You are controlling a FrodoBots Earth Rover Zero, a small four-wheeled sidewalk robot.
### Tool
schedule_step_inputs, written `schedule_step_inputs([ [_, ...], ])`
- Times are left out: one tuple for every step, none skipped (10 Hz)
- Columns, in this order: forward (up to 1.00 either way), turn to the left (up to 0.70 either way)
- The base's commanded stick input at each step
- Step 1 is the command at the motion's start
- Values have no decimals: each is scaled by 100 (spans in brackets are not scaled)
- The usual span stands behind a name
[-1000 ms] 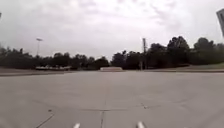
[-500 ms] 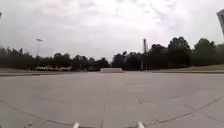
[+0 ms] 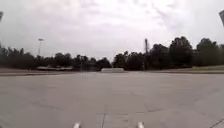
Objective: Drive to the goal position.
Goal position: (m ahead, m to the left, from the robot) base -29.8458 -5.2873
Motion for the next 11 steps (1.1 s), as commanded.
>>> schedule_step_inputs([
  [78, 0],
  [36, 0],
  [0, 0],
  [0, 0],
  [0, 39],
  [0, 69],
  [0, 82],
  [0, 82],
  [0, 82],
  [0, 82],
  [0, 82],
])
